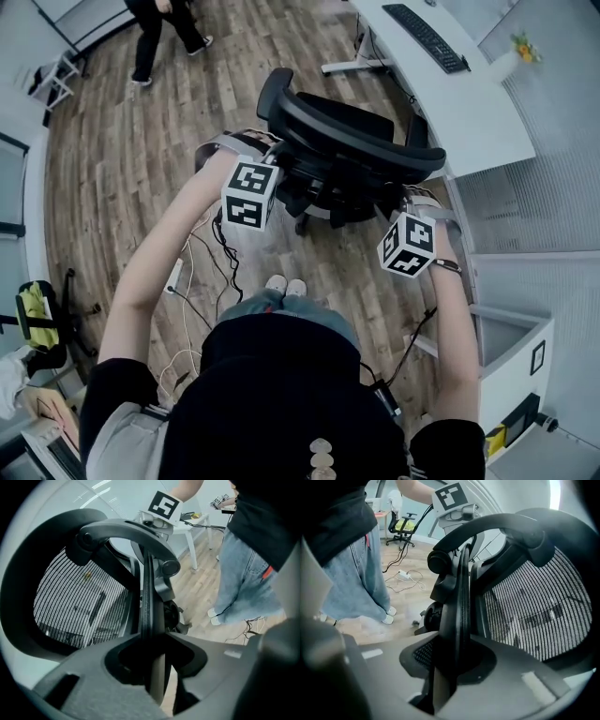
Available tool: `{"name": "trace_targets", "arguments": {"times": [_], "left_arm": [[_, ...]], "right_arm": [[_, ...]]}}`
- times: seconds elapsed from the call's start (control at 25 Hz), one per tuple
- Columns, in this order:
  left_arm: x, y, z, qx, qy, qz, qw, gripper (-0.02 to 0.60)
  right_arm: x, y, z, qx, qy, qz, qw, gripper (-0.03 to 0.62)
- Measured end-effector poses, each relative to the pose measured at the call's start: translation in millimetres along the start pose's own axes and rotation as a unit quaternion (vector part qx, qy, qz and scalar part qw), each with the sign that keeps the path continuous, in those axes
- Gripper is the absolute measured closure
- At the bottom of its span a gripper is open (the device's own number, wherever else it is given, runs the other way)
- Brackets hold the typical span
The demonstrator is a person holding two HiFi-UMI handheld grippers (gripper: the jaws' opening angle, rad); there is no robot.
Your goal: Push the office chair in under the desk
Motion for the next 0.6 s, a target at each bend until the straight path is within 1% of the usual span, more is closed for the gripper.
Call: {"name": "trace_targets", "arguments": {"times": [0.32, 0.48, 0.6], "left_arm": [[-9, -12, 5, 0.003, -0.004, 0.014, 0.9999, 0.448], [-26, -25, 12, 0.005, -0.004, 0.02, 0.9998, 0.446], [-45, -39, 25, 0.003, -0.002, 0.027, 0.9996, 0.444]], "right_arm": [[7, -6, 4, -0.008, -0.02, 0.002, 1.0, 0.502], [23, -13, 5, -0.014, -0.031, 0.006, 0.999, 0.503], [43, -21, 4, -0.02, -0.039, 0.01, 0.999, 0.503]]}}
Point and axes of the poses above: the fingertips, and each gripper's own axes: y backward along the fingers, x to its right, z out of its underside, the point moved 3 cm from there along y, backward along the fingers, and after that the axes turned 10 degrees about -z, right-handed, at the moved point
